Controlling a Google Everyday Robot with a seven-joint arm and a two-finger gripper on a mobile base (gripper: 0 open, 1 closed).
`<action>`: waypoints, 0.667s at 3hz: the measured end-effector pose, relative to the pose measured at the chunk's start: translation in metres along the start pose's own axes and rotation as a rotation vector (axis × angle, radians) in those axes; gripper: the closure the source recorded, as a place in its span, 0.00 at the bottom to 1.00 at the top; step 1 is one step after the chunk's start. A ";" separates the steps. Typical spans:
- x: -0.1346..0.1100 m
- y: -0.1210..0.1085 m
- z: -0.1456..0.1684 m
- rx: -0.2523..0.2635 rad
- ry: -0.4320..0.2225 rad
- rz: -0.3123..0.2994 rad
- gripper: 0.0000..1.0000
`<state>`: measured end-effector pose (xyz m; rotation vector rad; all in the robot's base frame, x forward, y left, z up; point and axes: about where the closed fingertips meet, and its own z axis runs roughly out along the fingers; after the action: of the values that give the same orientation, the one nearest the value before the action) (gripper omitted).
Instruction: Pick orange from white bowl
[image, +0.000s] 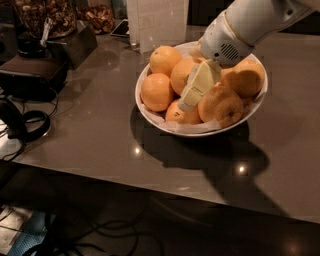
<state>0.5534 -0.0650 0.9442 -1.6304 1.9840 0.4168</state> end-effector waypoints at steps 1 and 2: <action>0.007 -0.002 0.008 -0.014 0.011 0.019 0.00; 0.007 -0.002 0.008 -0.014 0.011 0.019 0.19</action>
Offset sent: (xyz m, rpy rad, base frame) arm 0.0026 -0.0017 -0.0091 -0.0045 0.0220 -0.0076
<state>0.5563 -0.0668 0.9342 -1.6270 2.0101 0.4307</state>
